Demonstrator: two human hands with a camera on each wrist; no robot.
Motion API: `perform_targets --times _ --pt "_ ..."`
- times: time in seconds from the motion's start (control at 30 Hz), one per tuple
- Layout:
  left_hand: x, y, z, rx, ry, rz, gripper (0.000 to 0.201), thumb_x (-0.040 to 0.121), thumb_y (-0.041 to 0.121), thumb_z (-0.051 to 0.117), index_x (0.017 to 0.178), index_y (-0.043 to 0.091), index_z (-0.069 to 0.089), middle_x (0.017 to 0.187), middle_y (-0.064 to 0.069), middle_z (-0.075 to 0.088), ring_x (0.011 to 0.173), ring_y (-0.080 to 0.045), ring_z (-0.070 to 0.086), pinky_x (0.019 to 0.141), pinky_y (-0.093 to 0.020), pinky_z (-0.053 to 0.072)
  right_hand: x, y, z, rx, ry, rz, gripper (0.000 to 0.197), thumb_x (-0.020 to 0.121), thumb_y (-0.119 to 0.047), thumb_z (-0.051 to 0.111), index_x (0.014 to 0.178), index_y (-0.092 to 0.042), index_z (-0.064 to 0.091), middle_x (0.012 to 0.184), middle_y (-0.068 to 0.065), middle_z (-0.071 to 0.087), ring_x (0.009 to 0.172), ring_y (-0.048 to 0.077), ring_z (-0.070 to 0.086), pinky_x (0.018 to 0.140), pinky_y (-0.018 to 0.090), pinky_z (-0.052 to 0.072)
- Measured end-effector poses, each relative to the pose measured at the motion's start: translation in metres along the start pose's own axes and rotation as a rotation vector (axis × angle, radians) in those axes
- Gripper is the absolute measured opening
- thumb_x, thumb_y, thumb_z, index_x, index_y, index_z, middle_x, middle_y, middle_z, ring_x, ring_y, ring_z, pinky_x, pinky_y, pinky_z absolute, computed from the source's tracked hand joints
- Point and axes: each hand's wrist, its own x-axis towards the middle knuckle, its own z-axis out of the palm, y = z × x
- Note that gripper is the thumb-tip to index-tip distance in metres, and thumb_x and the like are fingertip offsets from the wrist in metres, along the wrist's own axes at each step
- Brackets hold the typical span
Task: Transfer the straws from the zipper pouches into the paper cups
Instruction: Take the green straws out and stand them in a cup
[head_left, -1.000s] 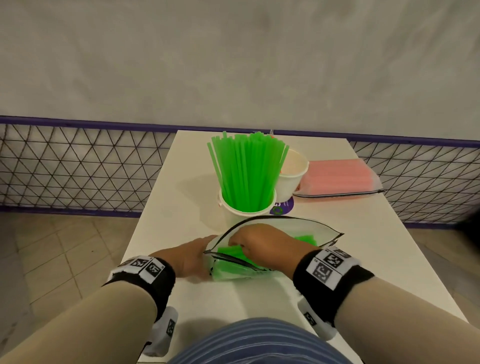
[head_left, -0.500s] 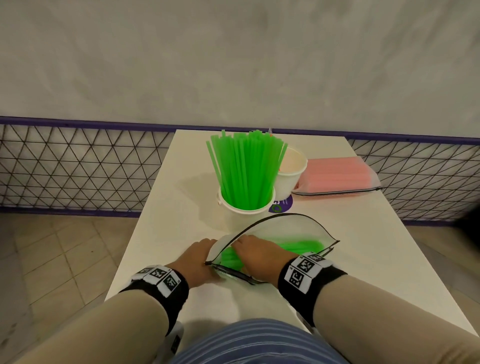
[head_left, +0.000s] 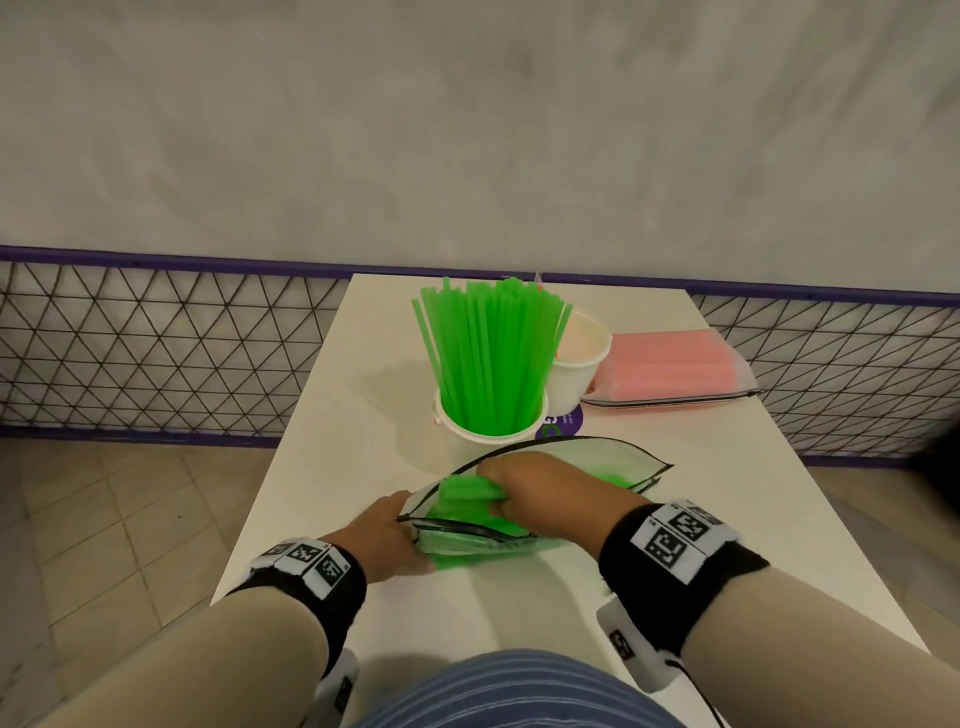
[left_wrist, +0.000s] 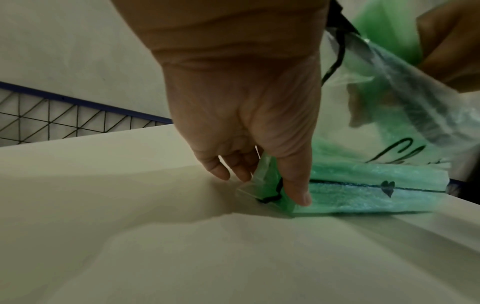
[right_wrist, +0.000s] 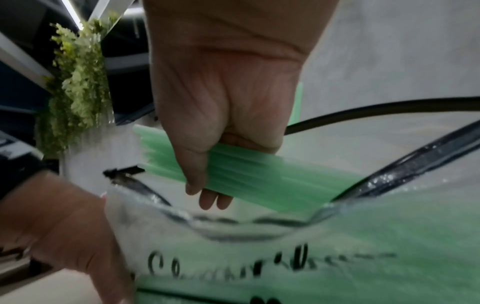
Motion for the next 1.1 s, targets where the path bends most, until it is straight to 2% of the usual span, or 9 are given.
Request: perform_targets --times 0.13,0.23,0.37,0.5,0.6,0.67,0.77,0.97,1.1 --pt "0.001 -0.002 -0.004 -0.044 -0.008 -0.013 0.065 0.047 0.041 0.079 0.109 0.028 0.065 0.102 0.005 0.073 0.099 -0.013 0.068 0.093 -0.037 0.055 -0.007 -0.007 -0.033 0.205 0.011 0.016 0.023 0.093 -0.026 0.063 0.111 -0.013 0.059 0.102 0.008 0.065 0.094 0.025 0.061 0.079 0.031 0.048" --pt "0.001 -0.003 -0.014 0.032 -0.049 -0.058 0.083 0.046 0.039 0.077 0.126 0.03 0.056 0.117 0.006 0.067 0.109 -0.016 0.064 0.098 -0.041 0.052 -0.013 -0.01 -0.062 0.432 0.067 0.056 0.036 0.092 -0.034 0.065 0.124 -0.02 0.058 0.11 0.0 0.067 0.096 0.015 0.062 0.085 0.027 0.049" --pt "0.005 0.007 -0.038 0.27 -0.056 -0.091 0.067 0.084 0.015 0.065 0.145 0.02 0.035 0.142 -0.002 0.045 0.127 -0.02 0.048 0.107 -0.034 0.04 -0.024 -0.013 -0.104 0.739 0.255 0.095 0.057 0.079 -0.05 0.072 0.13 -0.029 0.056 0.125 -0.006 0.065 0.117 0.012 0.059 0.103 0.036 0.044" --pt "0.021 0.026 -0.059 0.021 0.168 -0.159 0.067 0.09 0.005 0.056 0.15 0.013 0.028 0.15 -0.007 0.04 0.133 -0.025 0.043 0.102 -0.03 0.04 -0.026 -0.018 -0.141 1.118 0.471 -0.06 0.021 0.087 -0.02 0.069 0.107 -0.02 0.063 0.101 0.001 0.075 0.102 0.015 0.068 0.096 0.038 0.05" --pt "0.027 0.052 -0.069 -0.264 0.176 -0.099 0.083 0.088 0.003 0.061 0.155 0.015 0.013 0.158 -0.005 0.027 0.143 -0.022 0.03 0.108 -0.034 0.034 -0.02 -0.022 -0.163 1.355 0.64 -0.166 0.015 0.091 -0.004 0.06 0.104 -0.011 0.059 0.09 0.005 0.074 0.095 0.021 0.07 0.091 0.039 0.054" --pt "0.028 0.073 -0.071 -0.32 0.132 -0.032 0.097 0.084 0.006 0.068 0.156 0.016 0.005 0.16 0.0 0.02 0.144 -0.02 0.025 0.111 -0.036 0.033 -0.013 -0.025 -0.169 1.379 0.728 -0.196 0.013 0.093 -0.003 0.058 0.103 -0.012 0.058 0.089 0.003 0.074 0.097 0.023 0.07 0.094 0.043 0.053" --pt "0.035 0.095 -0.065 -0.361 0.111 0.03 0.101 0.077 0.01 0.08 0.153 0.016 0.014 0.146 0.008 0.035 0.128 -0.014 0.038 0.102 -0.027 0.034 0.001 -0.029 -0.166 1.349 0.803 -0.19 0.015 0.093 -0.006 0.06 0.103 -0.016 0.058 0.09 0.001 0.075 0.098 0.021 0.069 0.098 0.046 0.05" --pt "0.052 0.105 -0.048 -0.43 0.224 0.047 0.103 0.059 0.016 0.092 0.141 0.016 0.03 0.131 -0.001 0.054 0.121 -0.019 0.052 0.101 -0.035 0.044 0.028 -0.027 -0.119 1.113 0.759 0.052 0.014 0.089 -0.027 0.068 0.101 -0.032 0.062 0.104 -0.003 0.072 0.1 0.014 0.067 0.094 0.045 0.052" --pt "0.058 0.102 -0.043 -0.411 0.206 0.079 0.087 0.058 0.02 0.092 0.129 0.021 0.041 0.124 -0.001 0.059 0.115 -0.019 0.058 0.098 -0.037 0.05 0.041 -0.02 -0.083 0.94 0.599 0.184 0.044 0.094 -0.032 0.062 0.136 -0.023 0.049 0.134 -0.002 0.059 0.123 0.017 0.054 0.109 0.042 0.041"
